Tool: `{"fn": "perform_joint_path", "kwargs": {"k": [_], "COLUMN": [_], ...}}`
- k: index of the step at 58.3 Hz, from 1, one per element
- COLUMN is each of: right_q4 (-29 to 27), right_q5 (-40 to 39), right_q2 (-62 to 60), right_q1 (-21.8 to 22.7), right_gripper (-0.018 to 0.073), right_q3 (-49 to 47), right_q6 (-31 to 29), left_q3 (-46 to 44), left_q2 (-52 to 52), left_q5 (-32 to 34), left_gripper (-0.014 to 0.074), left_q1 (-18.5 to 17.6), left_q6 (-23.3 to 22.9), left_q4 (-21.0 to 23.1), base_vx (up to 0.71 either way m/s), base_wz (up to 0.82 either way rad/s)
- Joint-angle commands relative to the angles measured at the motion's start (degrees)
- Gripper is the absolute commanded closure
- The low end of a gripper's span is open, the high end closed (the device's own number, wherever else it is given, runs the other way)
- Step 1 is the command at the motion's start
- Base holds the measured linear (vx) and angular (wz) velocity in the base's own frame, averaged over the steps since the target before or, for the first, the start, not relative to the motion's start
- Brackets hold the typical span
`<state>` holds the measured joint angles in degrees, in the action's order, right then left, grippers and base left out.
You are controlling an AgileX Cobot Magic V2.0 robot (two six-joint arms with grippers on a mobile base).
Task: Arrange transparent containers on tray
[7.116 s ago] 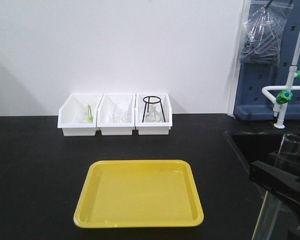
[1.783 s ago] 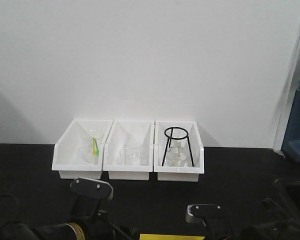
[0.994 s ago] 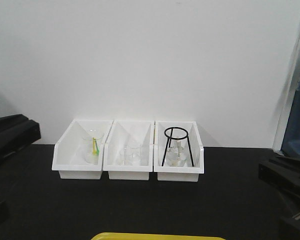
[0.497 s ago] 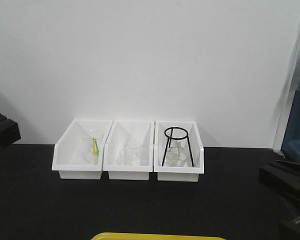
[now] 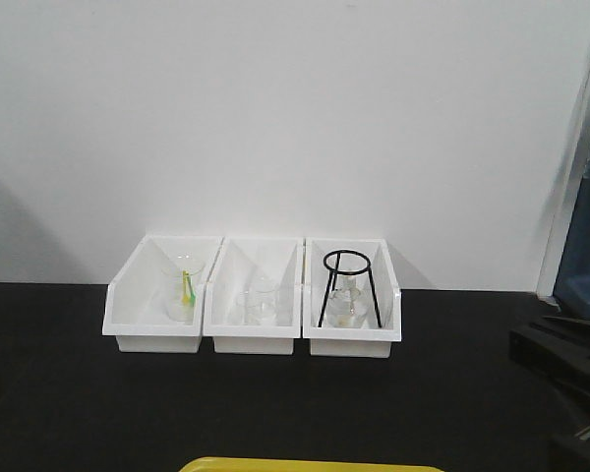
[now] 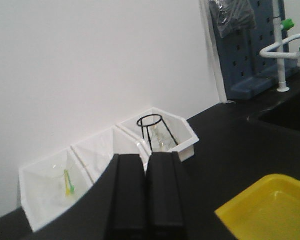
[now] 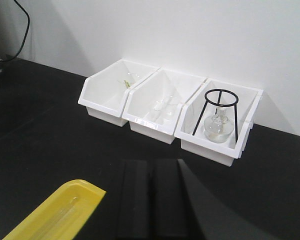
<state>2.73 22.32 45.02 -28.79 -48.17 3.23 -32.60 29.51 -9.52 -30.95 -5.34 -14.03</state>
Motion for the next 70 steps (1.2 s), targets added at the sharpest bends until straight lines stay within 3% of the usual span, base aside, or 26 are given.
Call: {"fn": "perform_joint_path", "kwargs": {"k": [1,15,21,27,31,37,70], "right_q4": [0.33,0.33,0.33,0.33,0.33,0.33,0.33], "right_q5": [-4.49,-4.49,-4.49,-4.01,-3.83,-3.65,-3.70], "right_q2": [-0.40,-0.40,-0.40,-0.40,-0.40,-0.40,-0.40], "right_q1": [0.33,0.33,0.33,0.33,0.33,0.33,0.33], "right_gripper": [0.0560,0.0560,0.0560,0.0560,0.0560,0.0560,0.0560], "right_q3": [-1.52,-1.52,-1.52,-1.52,-1.52,-1.52,-1.52], "right_q6": [-0.44,-0.44,-0.44,-0.44,-0.44,-0.44,-0.44], "left_q3": [4.82,23.36,30.71,36.56,36.23,36.23,36.17], "left_q2": [-5.56,-25.29,-31.96,-30.72,-30.72,-30.92,-30.92], "left_q5": [3.78,2.63,2.96,7.47,4.33,6.23,6.87], "left_gripper": [0.0587,0.0587,0.0587,0.0587,0.0587,0.0587,0.0587], "left_q1": [3.37,17.41,21.14,23.53,24.14,24.44,24.44], "left_q6": [-2.23,-1.94,-1.88,-1.96,-0.70,2.53,2.04], "left_q4": [-0.61,-0.03,3.33,7.17,8.79,8.79,8.60], "base_vx": [0.00,0.00,0.00,0.00,0.00,0.00,0.00], "base_wz": [0.00,0.00,0.00,0.00,0.01,0.00,0.00]}}
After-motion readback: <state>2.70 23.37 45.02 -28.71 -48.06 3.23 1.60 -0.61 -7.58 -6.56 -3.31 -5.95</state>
